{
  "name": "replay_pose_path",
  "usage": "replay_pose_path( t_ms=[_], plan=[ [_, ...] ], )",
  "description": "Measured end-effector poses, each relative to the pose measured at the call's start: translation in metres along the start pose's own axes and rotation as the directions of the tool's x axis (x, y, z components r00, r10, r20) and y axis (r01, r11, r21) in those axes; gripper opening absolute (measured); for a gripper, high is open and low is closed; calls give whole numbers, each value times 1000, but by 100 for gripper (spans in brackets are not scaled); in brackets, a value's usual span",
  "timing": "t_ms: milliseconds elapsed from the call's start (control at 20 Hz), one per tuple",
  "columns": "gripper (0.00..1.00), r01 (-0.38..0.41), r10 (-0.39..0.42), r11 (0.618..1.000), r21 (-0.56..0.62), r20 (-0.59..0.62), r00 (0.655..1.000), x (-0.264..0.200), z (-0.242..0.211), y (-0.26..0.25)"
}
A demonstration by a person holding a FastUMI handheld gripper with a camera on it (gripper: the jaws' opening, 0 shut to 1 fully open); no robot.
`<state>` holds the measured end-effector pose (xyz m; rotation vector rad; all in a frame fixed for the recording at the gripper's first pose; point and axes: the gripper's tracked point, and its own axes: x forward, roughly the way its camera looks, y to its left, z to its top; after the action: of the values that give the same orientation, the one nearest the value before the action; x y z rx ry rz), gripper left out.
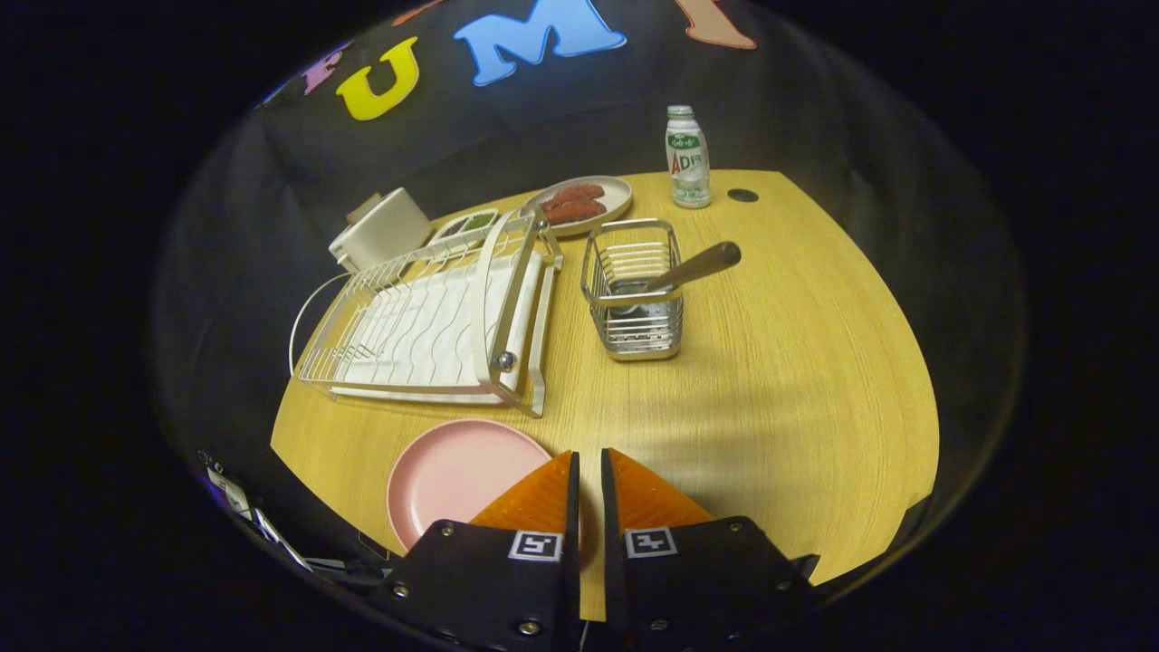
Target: Take the plate from the dish rack, then take the spoon from the basket and place it into the plate.
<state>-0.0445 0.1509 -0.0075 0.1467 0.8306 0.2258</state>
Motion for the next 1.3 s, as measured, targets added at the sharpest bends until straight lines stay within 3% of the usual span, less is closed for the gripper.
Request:
replay_pose_path(
  t_ms=[200, 350, 600, 900, 1150, 1300],
  plan=[
    [12, 70, -51, 994, -85, 204, 978, -9, 20, -20],
    [12, 94, -63, 992, -85, 311, 948, -13, 28, -33],
    [12, 114, -71, 992, -55, 507, 859, -13, 60, -57],
    [22, 77, -14, 994, -83, 591, 807, 12, 94, -64],
    [24, 89, 11, 989, -119, 655, 755, 16, 117, -61],
    [23, 36, 47, 993, -110, 662, 748, 27, 122, -54]
  ],
)
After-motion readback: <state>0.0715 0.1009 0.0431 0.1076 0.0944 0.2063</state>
